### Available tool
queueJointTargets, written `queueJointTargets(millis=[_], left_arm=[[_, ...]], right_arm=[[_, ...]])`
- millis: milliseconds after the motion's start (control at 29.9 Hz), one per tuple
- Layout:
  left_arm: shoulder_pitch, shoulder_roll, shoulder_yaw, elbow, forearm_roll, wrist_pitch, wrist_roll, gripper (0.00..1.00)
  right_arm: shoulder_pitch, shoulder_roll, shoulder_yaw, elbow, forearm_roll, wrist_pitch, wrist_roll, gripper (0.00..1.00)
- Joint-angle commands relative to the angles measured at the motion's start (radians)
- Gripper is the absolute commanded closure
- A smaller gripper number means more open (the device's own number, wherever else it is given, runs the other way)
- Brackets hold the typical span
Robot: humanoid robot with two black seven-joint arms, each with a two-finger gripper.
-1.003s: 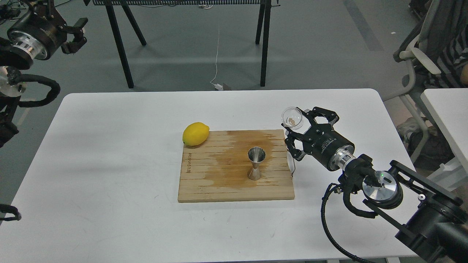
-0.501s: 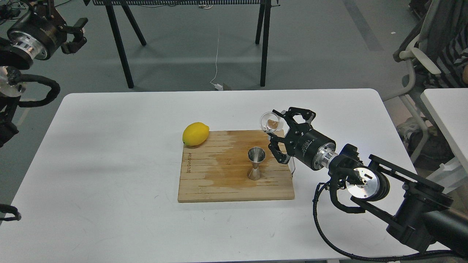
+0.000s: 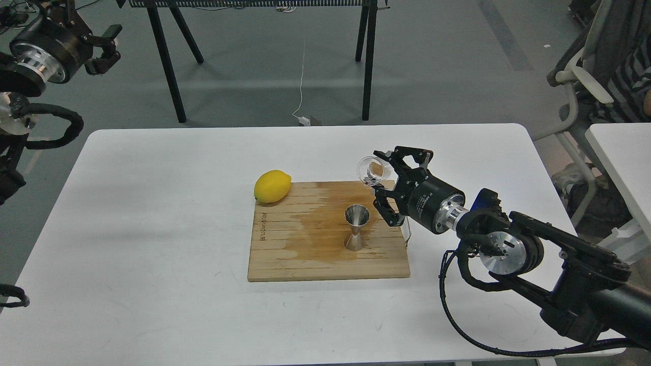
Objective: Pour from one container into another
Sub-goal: 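Move the held glass cup above the jigger with the right gripper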
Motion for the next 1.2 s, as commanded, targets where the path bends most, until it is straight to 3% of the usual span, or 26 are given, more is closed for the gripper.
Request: queueJointTargets(millis=[0,1170], left_arm=[[0.0,0.0,0.0,0.0,0.0,0.0,0.0,0.01],[0.0,0.0,0.001,0.0,0.0,0.0,0.0,0.01]], right_arm=[[0.009,0.001,-0.022,0.002,-0.013,0.0,-0.002,0.82],[0.072,-0.068,-0.12,0.045,-0.174,0.009,-0.028,0.82]])
